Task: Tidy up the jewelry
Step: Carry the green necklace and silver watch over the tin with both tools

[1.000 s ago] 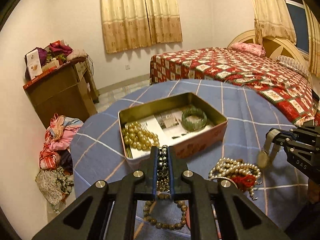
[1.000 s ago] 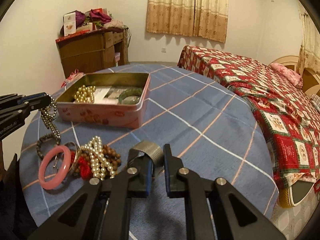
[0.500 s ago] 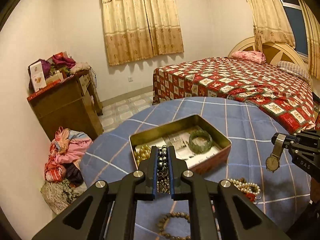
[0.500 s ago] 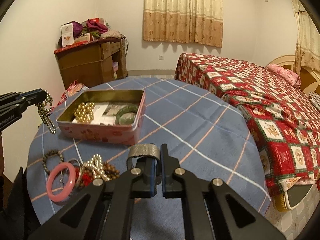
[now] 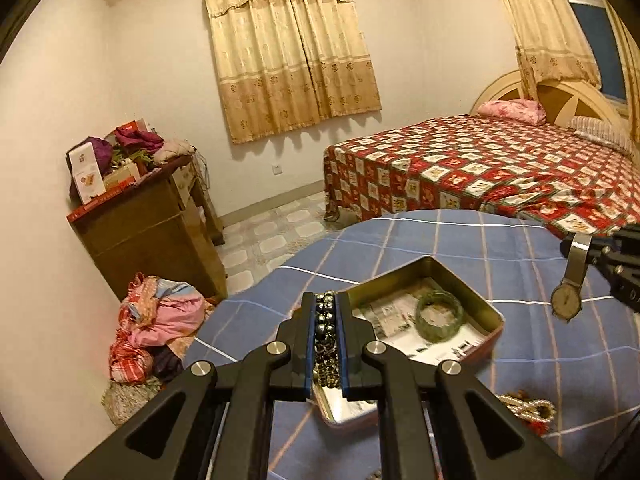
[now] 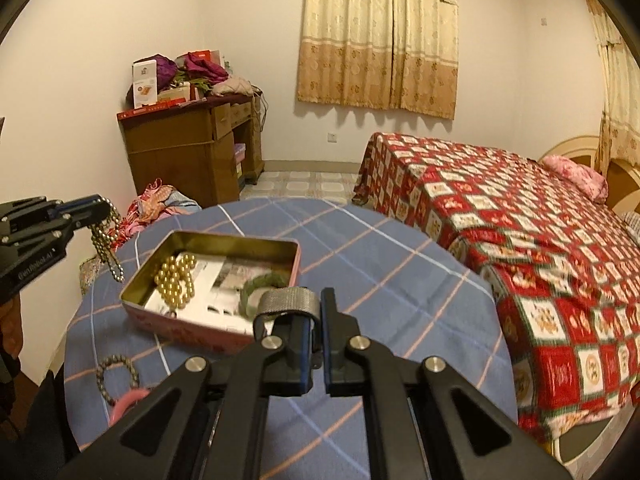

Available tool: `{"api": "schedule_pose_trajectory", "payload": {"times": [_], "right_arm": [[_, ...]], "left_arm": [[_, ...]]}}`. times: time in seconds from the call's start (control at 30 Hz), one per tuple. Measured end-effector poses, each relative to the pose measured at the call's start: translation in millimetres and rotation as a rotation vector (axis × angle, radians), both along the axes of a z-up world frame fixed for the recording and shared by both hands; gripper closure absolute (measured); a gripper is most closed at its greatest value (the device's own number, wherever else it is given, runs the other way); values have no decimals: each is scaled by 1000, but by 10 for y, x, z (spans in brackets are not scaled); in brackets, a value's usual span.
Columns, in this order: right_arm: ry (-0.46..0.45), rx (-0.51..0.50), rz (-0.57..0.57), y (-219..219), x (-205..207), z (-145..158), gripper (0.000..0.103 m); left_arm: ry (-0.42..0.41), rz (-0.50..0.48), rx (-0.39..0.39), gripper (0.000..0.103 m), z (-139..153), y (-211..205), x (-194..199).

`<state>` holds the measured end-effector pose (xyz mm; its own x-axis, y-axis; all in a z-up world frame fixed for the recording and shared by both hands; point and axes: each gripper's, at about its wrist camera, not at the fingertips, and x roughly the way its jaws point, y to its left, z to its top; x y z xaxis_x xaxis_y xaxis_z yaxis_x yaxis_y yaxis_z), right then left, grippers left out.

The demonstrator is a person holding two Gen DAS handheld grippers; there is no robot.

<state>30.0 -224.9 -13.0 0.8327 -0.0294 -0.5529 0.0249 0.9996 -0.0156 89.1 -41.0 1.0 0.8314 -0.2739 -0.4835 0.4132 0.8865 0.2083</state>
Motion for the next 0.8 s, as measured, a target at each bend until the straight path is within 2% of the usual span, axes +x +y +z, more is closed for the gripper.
{"api": "schedule_pose_trajectory", "payload": {"times": [0.37, 0.8], "right_arm": [[-20, -40, 15, 211, 390, 139, 97], [39, -67, 23, 359, 793, -39, 97]], "left_arm": [[-11, 67, 16, 95, -54, -121, 310], [28, 96, 31, 95, -292, -187, 603]]}}
